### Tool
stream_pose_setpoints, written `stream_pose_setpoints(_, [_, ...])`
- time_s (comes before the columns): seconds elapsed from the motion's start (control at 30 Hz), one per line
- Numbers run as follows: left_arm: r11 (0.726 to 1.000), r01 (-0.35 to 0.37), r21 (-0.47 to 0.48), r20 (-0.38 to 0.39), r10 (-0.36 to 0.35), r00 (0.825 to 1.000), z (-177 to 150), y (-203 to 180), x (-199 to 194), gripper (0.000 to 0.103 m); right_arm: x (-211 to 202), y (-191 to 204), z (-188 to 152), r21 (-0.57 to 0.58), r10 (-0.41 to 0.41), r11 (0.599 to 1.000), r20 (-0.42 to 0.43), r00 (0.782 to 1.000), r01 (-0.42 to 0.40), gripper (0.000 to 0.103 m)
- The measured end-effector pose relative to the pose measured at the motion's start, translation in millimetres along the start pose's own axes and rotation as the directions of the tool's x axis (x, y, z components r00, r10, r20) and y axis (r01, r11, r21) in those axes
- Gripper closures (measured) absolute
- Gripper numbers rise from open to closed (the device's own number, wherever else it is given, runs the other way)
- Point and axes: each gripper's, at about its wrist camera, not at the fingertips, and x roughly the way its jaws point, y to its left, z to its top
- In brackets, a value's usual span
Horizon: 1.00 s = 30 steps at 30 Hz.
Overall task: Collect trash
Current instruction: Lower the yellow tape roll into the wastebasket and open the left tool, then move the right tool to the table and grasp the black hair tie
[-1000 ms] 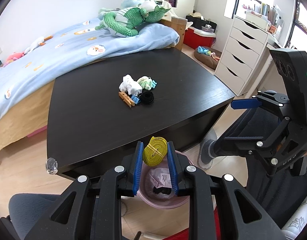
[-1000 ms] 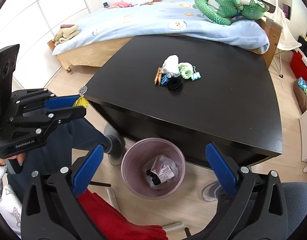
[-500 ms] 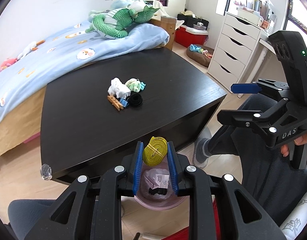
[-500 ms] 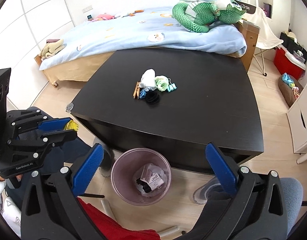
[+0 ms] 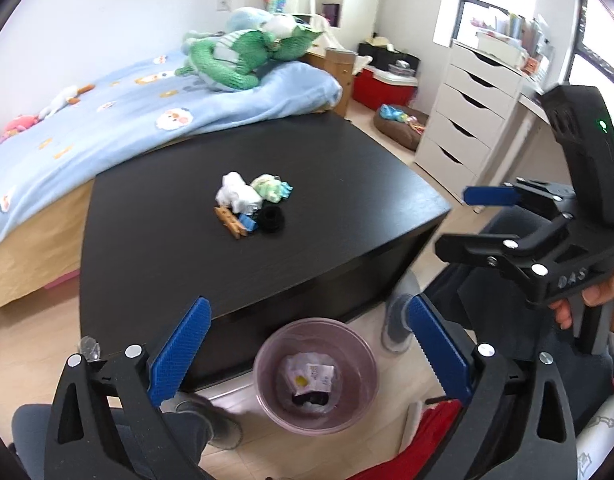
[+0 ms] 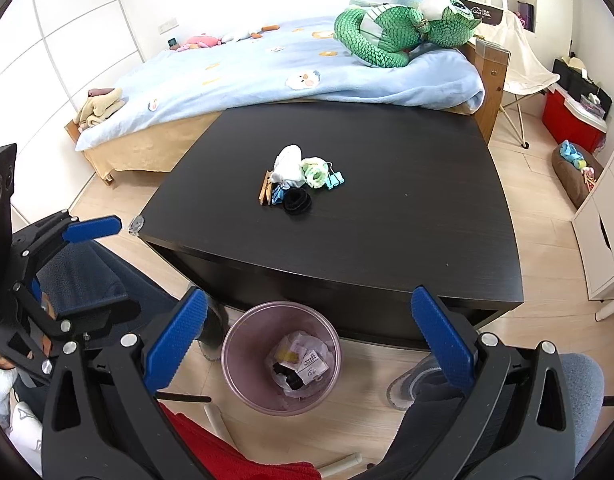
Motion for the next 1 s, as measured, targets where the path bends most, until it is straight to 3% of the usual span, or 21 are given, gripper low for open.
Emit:
stream_pose_setpoints(0.63, [0.991, -0.082, -0.103, 0.013, 0.084, 0.996, 1, 29, 8, 0.007, 16, 5, -3, -0.015, 0.045, 0.999, -0.025, 0.999, -0.045, 0.003])
stream_pose_setpoints(1.0, [0.981, -0.141, -0.131, 0.04, 0.147, 0.988, 17, 57, 25, 0.007, 43, 7, 28, -0.059, 0.047, 0.997, -0.052, 0.998, -0.05, 0.003])
